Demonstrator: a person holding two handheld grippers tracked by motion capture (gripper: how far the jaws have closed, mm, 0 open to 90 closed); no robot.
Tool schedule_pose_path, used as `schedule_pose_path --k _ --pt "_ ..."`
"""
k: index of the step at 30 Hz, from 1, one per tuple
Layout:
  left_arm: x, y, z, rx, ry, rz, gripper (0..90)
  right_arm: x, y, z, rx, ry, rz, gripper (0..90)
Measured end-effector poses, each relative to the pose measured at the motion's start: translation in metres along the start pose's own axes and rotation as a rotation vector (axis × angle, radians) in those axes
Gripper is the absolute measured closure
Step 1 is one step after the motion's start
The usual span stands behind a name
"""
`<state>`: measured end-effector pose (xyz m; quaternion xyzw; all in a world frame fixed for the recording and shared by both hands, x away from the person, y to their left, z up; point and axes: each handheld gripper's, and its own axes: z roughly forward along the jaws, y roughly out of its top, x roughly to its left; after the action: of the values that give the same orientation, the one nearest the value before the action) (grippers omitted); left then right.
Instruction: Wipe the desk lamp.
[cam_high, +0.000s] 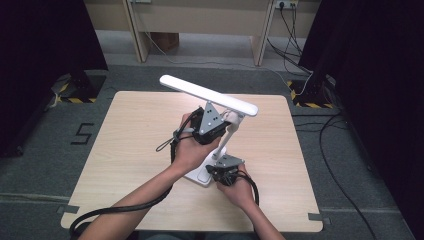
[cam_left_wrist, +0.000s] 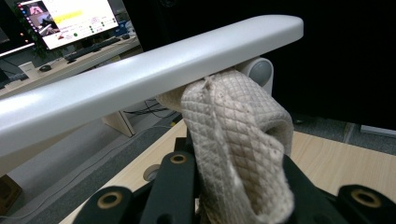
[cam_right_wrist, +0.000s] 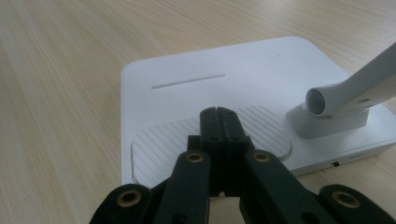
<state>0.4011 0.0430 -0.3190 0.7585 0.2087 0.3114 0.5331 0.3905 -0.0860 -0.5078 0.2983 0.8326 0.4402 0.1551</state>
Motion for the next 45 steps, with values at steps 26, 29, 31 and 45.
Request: schedule_pose_path --k 26,29,31,45 --pt "-0.003 -0.014 0.002 0.002 0.001 0.005 80.7 0.0 0.0 0.0 0.002 0.001 -0.002 90.0" --pt "-0.003 -0.016 0.002 0.005 0.002 0.001 80.7 0.0 0.0 0.0 0.001 0.0 -0.001 90.0" --pt "-0.002 -0.017 0.003 0.011 0.004 -0.001 80.6 0.0 0.0 0.0 -0.001 -0.002 -0.001 90.0" --pt "-0.004 -0.029 0.007 0.034 0.006 -0.011 80.6 0.0 0.0 0.0 0.001 -0.002 -0.001 90.0"
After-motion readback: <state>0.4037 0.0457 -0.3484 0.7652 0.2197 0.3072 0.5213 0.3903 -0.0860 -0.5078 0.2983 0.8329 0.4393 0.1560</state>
